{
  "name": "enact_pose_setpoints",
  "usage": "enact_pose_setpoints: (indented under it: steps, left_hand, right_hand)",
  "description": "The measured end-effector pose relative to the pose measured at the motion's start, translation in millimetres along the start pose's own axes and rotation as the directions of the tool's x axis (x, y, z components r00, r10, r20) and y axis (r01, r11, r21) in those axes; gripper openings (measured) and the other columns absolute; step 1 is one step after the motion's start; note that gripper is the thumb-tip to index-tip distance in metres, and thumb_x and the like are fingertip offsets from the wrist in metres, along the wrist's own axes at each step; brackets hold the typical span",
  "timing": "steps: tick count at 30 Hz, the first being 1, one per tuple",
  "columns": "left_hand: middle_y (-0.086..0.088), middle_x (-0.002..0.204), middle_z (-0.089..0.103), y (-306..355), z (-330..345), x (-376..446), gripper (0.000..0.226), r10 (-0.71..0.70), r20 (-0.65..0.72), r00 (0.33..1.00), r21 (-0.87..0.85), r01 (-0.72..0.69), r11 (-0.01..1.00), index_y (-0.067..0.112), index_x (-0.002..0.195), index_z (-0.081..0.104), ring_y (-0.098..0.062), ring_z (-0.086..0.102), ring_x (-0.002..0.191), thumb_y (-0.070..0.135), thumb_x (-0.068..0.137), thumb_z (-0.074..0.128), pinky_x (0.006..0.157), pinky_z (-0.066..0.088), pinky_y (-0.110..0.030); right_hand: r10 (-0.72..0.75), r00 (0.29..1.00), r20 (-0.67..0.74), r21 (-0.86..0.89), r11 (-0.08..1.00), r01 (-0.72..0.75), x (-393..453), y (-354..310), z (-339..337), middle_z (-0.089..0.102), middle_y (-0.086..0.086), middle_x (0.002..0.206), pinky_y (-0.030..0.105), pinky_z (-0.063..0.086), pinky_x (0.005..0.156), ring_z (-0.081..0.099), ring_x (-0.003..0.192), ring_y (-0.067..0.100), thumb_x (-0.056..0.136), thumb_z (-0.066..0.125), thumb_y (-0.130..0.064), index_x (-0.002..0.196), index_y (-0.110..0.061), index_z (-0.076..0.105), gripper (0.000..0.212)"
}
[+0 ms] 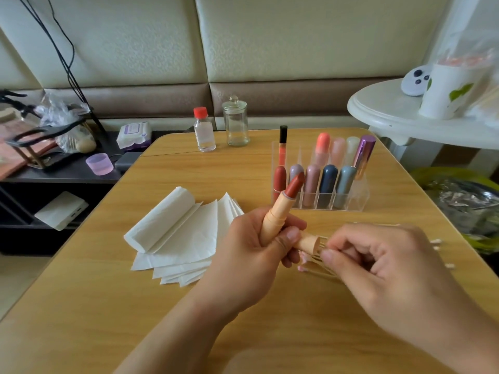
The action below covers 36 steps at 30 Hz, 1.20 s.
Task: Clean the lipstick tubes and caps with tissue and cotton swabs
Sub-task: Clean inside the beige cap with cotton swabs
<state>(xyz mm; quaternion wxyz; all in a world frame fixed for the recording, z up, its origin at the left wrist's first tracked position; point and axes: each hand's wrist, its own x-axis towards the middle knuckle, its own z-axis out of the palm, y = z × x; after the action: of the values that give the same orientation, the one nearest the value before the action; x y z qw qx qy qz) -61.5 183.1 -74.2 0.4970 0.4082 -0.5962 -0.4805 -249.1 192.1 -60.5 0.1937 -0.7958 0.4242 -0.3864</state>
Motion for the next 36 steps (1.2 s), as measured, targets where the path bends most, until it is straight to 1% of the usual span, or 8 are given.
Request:
enact_pose_setpoints:
  steps: [3, 6, 11, 18, 20, 26, 31, 36]
  left_hand:
    - [0.001, 0.06, 0.062, 1.0, 0.6, -0.5, 0.01, -0.006, 0.002, 1.0, 0.012, 0.006, 1.0, 0.003, 0.095, 0.065, -0.007, 0.058, 0.058, -0.001, 0.095, 0.055, 0.06, 0.048, -0.018]
    - [0.0, 0.062, 0.062, 2.7, -1.0, 0.9, 0.011, 0.001, -0.019, 1.0, 0.022, -0.001, 1.0, 0.003, 0.095, 0.065, -0.007, 0.058, 0.058, -0.001, 0.095, 0.055, 0.061, 0.048, -0.018]
    - [-0.005, 0.064, 0.062, 1.9, -6.1, 3.2, 0.012, -0.007, -0.066, 0.998, -0.009, 0.006, 1.0, 0.003, 0.097, 0.065, -0.011, 0.059, 0.061, -0.001, 0.095, 0.054, 0.062, 0.048, -0.021]
    - [-0.002, 0.065, 0.062, 4.2, -9.0, 4.4, 0.013, -0.002, -0.125, 0.992, -0.02, -0.001, 1.0, 0.005, 0.096, 0.066, -0.01, 0.059, 0.061, -0.001, 0.095, 0.055, 0.06, 0.048, -0.019]
    - [-0.003, 0.064, 0.062, 5.4, -10.1, 4.5, 0.013, -0.018, -0.112, 0.994, -0.018, 0.016, 1.0, 0.004, 0.095, 0.066, -0.01, 0.059, 0.06, -0.002, 0.095, 0.055, 0.06, 0.048, -0.018]
    - [-0.005, 0.063, 0.062, 8.2, -9.9, 5.2, 0.013, -0.025, -0.195, 0.98, 0.024, 0.03, 0.999, 0.006, 0.095, 0.066, -0.012, 0.058, 0.059, 0.001, 0.096, 0.054, 0.06, 0.048, -0.025]
    - [-0.008, 0.086, 0.069, 14.3, -34.6, 15.0, 0.016, -0.172, -0.451, 0.876, -0.515, -0.098, 0.851, 0.005, 0.096, 0.062, -0.014, 0.061, 0.068, 0.005, 0.099, 0.046, 0.067, 0.054, -0.023]
    - [-0.009, 0.088, 0.067, 16.0, -44.6, 18.6, 0.018, -0.239, -0.526, 0.816, -0.616, -0.172, 0.769, 0.004, 0.1, 0.063, -0.013, 0.061, 0.067, 0.006, 0.101, 0.045, 0.067, 0.055, -0.022]
  right_hand:
    - [0.047, 0.996, 0.074, 0.203, 0.977, -0.061, -0.7, -1.3, -5.5, 0.053, 0.001, 0.049, 0.015, 0.031, 0.044, 0.045, 0.042, 0.013, 0.082, 0.066, -0.042, 0.068, -0.027, 0.07, 0.021]
    - [0.115, 0.993, -0.01, 0.333, 0.937, -0.105, 1.0, 3.0, -11.1, 0.054, -0.001, 0.047, 0.019, 0.034, 0.042, 0.044, 0.041, 0.008, 0.085, 0.073, -0.031, 0.067, -0.026, 0.07, 0.019]
    - [0.159, 0.984, -0.086, 0.243, 0.961, -0.134, 2.0, 2.9, -3.7, 0.054, -0.007, 0.045, 0.021, 0.036, 0.04, 0.046, 0.039, 0.006, 0.086, 0.068, -0.018, 0.064, -0.025, 0.068, 0.023]
    - [0.179, 0.982, 0.065, 0.287, 0.939, -0.19, 1.6, 3.3, -4.0, 0.052, 0.006, 0.046, 0.03, 0.035, 0.041, 0.041, 0.041, 0.008, 0.089, 0.072, -0.017, 0.066, -0.024, 0.072, 0.024]
    - [0.182, 0.983, -0.006, 0.208, 0.962, -0.177, 3.4, 6.6, -3.7, 0.054, 0.001, 0.045, 0.021, 0.035, 0.04, 0.043, 0.038, 0.005, 0.087, 0.071, -0.009, 0.061, -0.023, 0.07, 0.03]
    - [0.075, 0.993, -0.092, 0.242, 0.969, -0.05, -0.4, 2.9, -3.2, 0.056, -0.008, 0.05, 0.023, 0.038, 0.041, 0.047, 0.042, 0.008, 0.088, 0.07, -0.033, 0.071, -0.028, 0.068, 0.018]
    - [0.162, 0.968, -0.194, -0.399, 0.888, -0.228, 4.2, 22.1, -2.3, 0.062, -0.017, 0.065, 0.022, 0.033, 0.041, 0.052, 0.053, -0.002, 0.083, 0.075, -0.029, 0.071, -0.035, 0.069, 0.014]
    - [0.28, 0.953, -0.115, -0.537, 0.79, -0.297, 4.9, 26.4, 2.2, 0.054, -0.024, 0.071, 0.018, 0.028, 0.047, 0.049, 0.069, 0.008, 0.081, 0.076, -0.034, 0.072, -0.04, 0.07, 0.012]
